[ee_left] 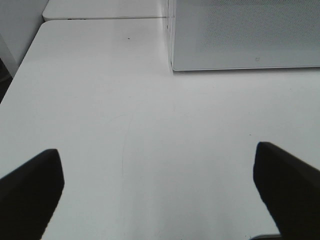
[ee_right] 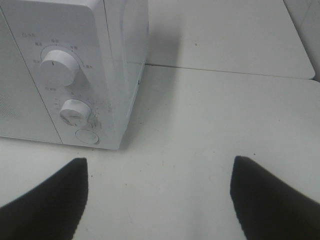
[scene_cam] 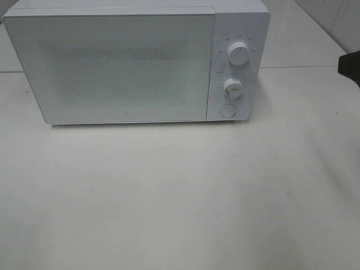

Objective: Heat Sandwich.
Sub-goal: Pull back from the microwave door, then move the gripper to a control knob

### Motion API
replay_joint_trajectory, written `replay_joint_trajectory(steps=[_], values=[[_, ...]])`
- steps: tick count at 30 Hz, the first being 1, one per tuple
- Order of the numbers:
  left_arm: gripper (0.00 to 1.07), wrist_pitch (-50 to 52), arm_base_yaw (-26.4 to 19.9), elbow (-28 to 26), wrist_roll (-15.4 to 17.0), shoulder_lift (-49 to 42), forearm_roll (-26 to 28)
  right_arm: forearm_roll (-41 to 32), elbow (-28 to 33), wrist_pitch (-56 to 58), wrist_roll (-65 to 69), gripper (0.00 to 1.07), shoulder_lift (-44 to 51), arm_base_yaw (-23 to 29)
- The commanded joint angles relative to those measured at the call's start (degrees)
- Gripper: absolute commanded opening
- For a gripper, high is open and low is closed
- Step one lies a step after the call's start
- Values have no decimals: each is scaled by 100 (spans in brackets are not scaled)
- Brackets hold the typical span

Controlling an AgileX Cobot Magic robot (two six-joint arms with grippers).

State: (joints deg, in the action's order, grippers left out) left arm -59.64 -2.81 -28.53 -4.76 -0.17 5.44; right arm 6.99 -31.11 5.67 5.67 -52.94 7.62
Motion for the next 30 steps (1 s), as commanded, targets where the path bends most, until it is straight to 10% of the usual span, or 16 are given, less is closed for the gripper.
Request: replay_joint_trajectory(steps=[1, 13, 30], values=[[98, 17, -6, 17, 52, -155, 6, -17, -29, -722, 258, 75, -407, -34], [98, 17, -6, 17, 52, -155, 6, -11, -23, -2378, -6, 75, -1450, -17], [98, 17, -6, 17, 52, -155, 6, -2469, 951, -5500, -1960, 75, -2716, 1112]])
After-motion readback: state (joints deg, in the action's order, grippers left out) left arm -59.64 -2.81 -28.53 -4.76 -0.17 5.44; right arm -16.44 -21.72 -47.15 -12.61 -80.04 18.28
